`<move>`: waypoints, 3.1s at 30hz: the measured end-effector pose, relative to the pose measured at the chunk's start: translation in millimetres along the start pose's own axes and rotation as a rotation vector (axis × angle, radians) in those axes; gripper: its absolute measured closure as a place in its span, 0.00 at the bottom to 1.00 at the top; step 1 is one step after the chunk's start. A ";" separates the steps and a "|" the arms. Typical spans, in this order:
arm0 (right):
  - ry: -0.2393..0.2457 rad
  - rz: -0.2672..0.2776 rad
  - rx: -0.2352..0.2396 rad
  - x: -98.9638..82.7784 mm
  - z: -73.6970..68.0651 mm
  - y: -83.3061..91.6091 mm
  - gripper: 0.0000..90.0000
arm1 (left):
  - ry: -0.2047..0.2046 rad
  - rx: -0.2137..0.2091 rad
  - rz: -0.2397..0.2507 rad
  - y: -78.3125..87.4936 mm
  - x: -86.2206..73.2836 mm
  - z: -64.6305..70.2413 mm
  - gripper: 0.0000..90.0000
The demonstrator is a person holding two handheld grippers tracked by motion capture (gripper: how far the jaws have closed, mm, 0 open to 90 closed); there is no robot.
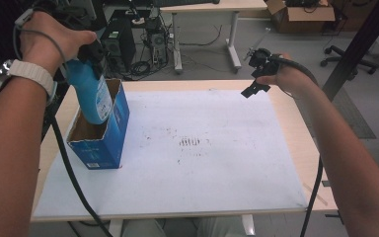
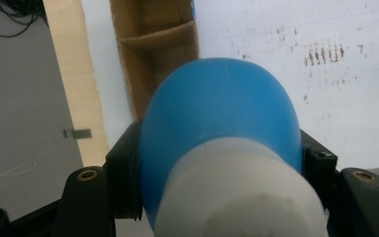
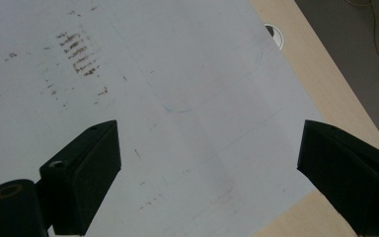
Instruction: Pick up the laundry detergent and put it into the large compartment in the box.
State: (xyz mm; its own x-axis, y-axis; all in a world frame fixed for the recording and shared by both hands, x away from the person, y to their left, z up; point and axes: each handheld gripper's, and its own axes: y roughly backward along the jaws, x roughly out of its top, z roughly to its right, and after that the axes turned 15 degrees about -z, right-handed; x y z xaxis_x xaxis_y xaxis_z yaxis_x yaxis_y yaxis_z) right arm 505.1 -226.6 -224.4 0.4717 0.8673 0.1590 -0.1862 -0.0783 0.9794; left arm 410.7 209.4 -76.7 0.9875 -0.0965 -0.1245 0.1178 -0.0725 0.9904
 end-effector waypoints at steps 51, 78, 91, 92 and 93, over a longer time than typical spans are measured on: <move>-0.012 -0.026 0.011 0.8 2.0 -21.7 0.10 | -0.013 0.033 0.005 -156.7 36.1 -31.7 0.42; -0.019 -0.023 0.014 -2.9 3.2 -22.8 0.10 | -0.024 0.001 0.003 -185.0 40.0 -31.8 0.42; -0.026 -0.027 0.019 -4.7 5.8 -26.5 0.10 | -0.016 0.002 -0.027 -201.8 43.6 -36.3 0.42; -0.027 -0.029 0.018 -5.0 6.3 -27.0 0.10 | -0.016 -0.002 -0.029 -201.5 44.0 -37.1 0.42; -0.031 -0.030 0.019 -5.3 6.7 -27.7 0.10 | -0.015 -0.002 -0.029 -201.5 44.1 -37.7 0.42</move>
State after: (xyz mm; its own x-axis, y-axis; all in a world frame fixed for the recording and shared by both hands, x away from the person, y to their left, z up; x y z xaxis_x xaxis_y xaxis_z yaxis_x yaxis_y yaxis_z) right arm 513.5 -232.3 -251.5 0.5029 0.8540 0.1330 -0.1556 -0.0619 0.9859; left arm 434.5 257.1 -279.5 0.9820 -0.1097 -0.1537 0.1461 -0.0738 0.9865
